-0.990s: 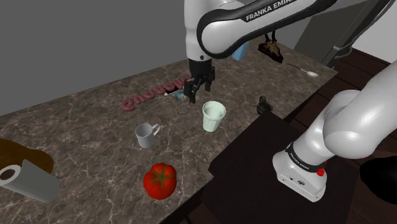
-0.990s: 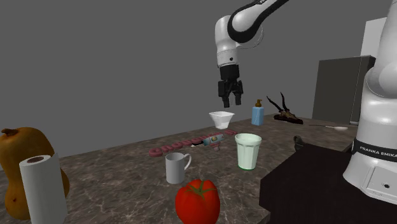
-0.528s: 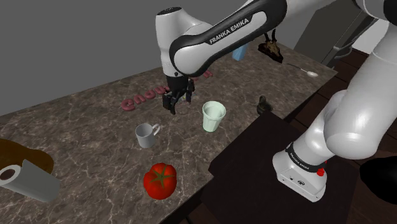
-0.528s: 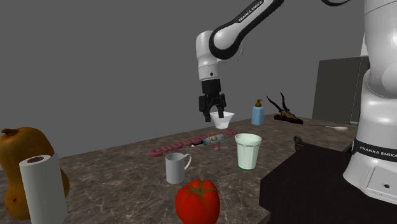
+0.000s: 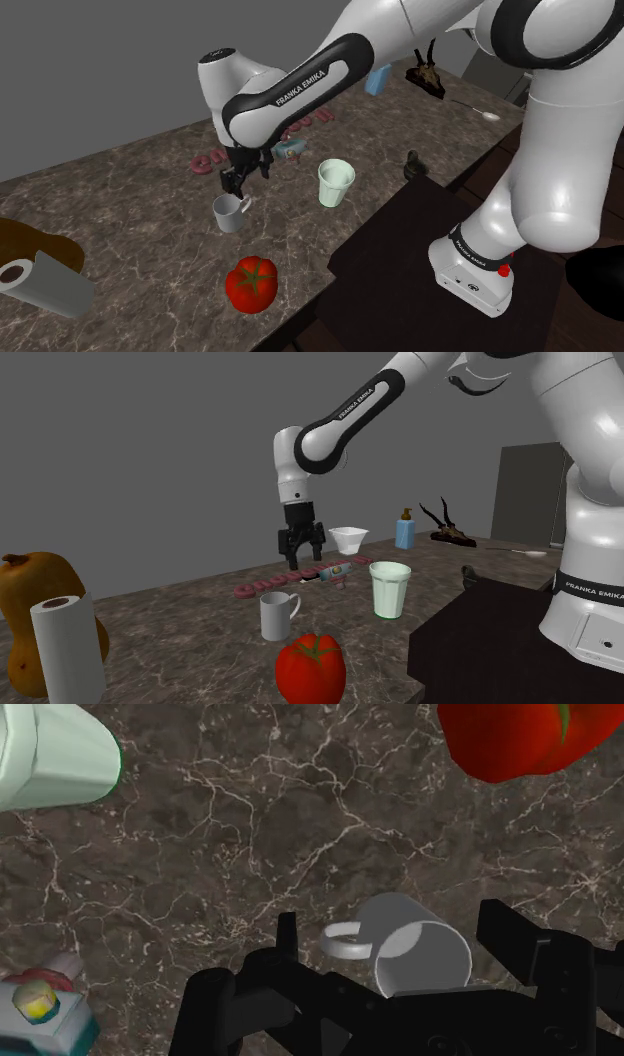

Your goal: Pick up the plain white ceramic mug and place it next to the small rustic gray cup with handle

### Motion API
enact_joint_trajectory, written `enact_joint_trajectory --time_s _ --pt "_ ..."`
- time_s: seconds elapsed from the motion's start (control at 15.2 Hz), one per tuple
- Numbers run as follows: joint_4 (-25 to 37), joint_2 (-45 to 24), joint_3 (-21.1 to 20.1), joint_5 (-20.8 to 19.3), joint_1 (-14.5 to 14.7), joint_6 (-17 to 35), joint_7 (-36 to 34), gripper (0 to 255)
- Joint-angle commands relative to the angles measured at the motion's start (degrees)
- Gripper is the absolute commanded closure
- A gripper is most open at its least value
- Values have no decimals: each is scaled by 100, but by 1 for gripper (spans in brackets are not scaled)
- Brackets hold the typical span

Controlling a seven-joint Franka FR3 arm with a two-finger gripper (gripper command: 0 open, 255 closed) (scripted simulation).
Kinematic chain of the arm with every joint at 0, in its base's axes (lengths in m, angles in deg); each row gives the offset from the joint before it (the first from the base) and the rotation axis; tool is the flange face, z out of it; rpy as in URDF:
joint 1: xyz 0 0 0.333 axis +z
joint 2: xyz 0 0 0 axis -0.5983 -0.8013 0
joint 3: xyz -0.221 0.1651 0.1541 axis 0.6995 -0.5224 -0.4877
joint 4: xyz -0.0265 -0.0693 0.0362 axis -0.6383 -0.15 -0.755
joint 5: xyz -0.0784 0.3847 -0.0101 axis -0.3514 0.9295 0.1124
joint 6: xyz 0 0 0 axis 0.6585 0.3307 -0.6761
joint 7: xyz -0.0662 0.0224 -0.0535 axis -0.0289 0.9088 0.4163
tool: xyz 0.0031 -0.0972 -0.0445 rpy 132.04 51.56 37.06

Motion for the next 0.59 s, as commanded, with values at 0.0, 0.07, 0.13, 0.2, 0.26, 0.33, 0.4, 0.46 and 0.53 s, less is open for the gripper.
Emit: enact_joint_trajectory --time_s 0.0,0.07,0.13,0.2,0.26,0.33,0.4,0.46,0.53 --pt "507 -498 35 -122 157 -29 -122 0" --pt "758 -727 53 -169 235 -61 -170 0" --pt "1021 -959 71 -211 315 -102 -213 0" --pt "1297 -1195 90 -251 395 -150 -252 0" --pt "1587 -1434 109 -287 477 -207 -286 0" --pt "1892 -1679 127 -320 559 -274 -316 0" --pt "2216 -1931 147 -350 644 -351 -340 0" --pt "2561 -2191 166 -375 730 -440 -359 0" --pt "2931 -2462 185 -398 818 -543 -373 0"
